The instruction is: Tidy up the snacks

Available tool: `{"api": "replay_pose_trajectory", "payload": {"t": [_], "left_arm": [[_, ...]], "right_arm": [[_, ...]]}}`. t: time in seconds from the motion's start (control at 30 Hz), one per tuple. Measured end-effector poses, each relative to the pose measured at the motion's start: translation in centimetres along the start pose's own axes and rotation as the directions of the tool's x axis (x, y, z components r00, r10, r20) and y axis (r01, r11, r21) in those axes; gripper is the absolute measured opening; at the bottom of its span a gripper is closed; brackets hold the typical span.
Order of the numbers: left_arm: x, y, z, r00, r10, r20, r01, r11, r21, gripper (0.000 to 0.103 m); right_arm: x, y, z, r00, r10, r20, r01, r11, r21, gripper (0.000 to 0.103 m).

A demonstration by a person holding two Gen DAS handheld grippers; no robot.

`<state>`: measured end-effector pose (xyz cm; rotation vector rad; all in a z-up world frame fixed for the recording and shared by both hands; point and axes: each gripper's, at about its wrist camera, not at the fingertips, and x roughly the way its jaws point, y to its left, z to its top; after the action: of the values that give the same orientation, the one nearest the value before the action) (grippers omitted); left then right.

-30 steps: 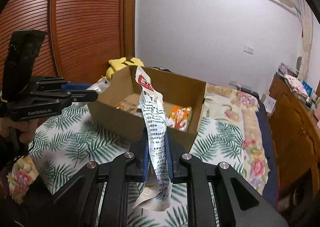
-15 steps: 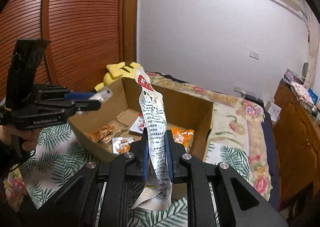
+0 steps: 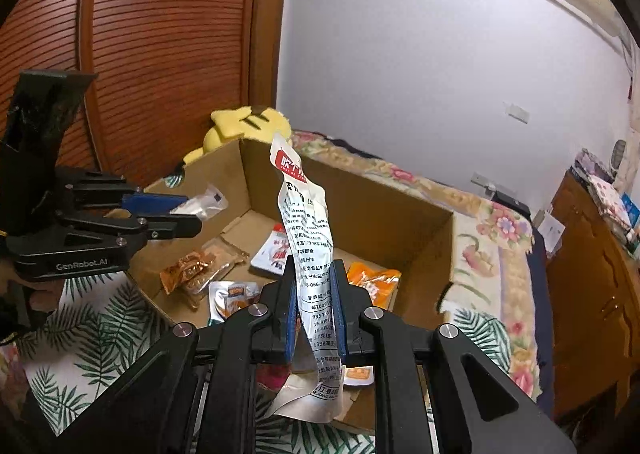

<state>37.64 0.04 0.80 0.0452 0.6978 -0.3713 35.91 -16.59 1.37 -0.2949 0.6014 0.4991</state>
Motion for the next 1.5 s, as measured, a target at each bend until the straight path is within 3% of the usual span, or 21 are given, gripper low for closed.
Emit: {"api": "replay_pose_trajectory", "payload": {"t": [0.4,0.87,1.23,1.5], "left_arm": [[0.3,0.3,-1.0,0.998,0.060,-0.018,-0.060,0.998,-0.006,0.045],[-0.9,0.3,-1.9,0.996,0.090,-0.019,-0.090,0.996,-0.011,0.049],[-2.5,-0.2,-2.6,0.993,0.122,0.000,-0.122,0.993,-0.004,0.049],[-5.7,-1.7,-4.6,0.986,0.165,0.027,-0.164,0.986,-0.022,0.050]], "right_arm": [[3.2,0.5,-0.7,0.999,0.024,-0.044,-0.024,1.000,0.004,0.013],[4.3,0.2,-1.2,0.998,0.030,-0.063,-0.027,0.999,0.047,0.014],[2.8,1.0,-1.6,0.999,0.034,-0.027,-0.032,0.997,0.072,0.017],[-2.6,2.4,-3.5,0.999,0.010,0.045,-0.017,0.988,0.151,0.036]]}}
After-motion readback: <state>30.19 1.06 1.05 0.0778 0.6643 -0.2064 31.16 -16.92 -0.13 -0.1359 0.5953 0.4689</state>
